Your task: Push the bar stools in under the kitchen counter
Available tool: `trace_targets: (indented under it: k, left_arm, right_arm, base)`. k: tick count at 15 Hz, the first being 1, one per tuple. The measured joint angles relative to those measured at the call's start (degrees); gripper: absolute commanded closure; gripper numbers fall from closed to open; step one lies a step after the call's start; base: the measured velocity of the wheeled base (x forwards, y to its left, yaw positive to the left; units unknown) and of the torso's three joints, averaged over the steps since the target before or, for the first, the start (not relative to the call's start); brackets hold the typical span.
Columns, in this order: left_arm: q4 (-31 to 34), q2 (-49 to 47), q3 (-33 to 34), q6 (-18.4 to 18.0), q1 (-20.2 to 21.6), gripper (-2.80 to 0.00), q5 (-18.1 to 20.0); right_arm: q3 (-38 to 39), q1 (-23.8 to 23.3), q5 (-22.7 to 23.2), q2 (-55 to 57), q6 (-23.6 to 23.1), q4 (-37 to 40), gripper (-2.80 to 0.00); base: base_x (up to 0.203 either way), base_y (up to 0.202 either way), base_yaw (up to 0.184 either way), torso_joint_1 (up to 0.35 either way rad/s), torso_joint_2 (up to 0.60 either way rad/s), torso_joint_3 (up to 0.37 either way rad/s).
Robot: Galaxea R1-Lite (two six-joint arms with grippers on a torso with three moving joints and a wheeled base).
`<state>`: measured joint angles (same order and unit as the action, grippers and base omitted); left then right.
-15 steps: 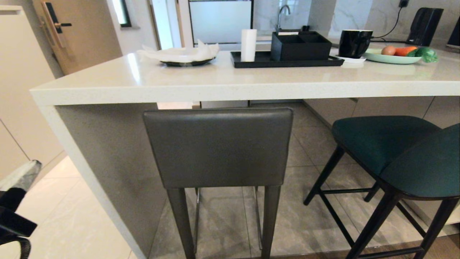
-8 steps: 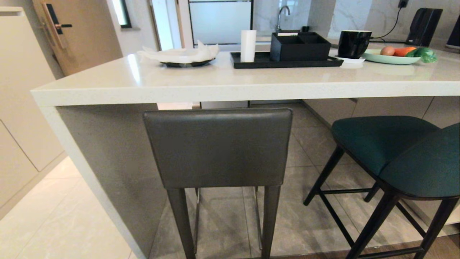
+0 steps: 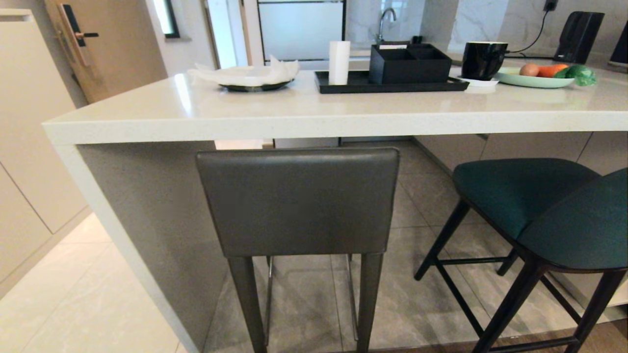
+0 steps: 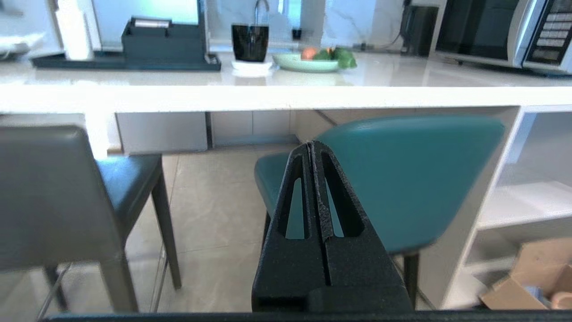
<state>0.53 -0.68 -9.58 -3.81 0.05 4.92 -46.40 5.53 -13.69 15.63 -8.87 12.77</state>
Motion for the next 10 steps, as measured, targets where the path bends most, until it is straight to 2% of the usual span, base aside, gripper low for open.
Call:
trace_targets:
  k: [2, 4, 5, 7, 10]
  left_arm:
    - [-7.34, 0.57, 6.68, -2.77, 0.05, 0.00, -0.68]
    - [-15.23, 0.74, 8.81, -3.90, 0.05, 0.00, -0.88]
    - [-15.09, 0.78, 9.09, -3.85, 0.05, 0.00, -1.07]
    - [-10.23, 0.81, 9.44, -1.87, 0.02, 0.00, -1.63]
    - [-7.39, 0.81, 9.55, -1.29, -0.01, 0.00, -1.98]
  right_arm:
    - [-5.46, -2.76, 1.55, -0.39, -0.10, 11.02, 0.00]
    - [-5.09, -5.59, 7.32, -2.15, -0.24, 15.81, 0.00]
    - [-3.14, -5.99, 8.80, -3.45, -0.46, 16.06, 0.00]
    - [2.38, -6.17, 10.93, -6.96, -0.72, 16.20, 0.00]
    - [16.50, -6.11, 14.01, -12.71, 1.63, 12.86, 0.00]
  base:
    - [0.000, 0.000, 0.000, 0.000, 0.00, 0.000]
    - [0.000, 0.000, 0.000, 0.000, 0.00, 0.000]
    - [0.000, 0.000, 0.000, 0.000, 0.00, 0.000]
    - [0.000, 0.000, 0.000, 0.000, 0.00, 0.000]
    - [0.000, 0.000, 0.000, 0.000, 0.00, 0.000]
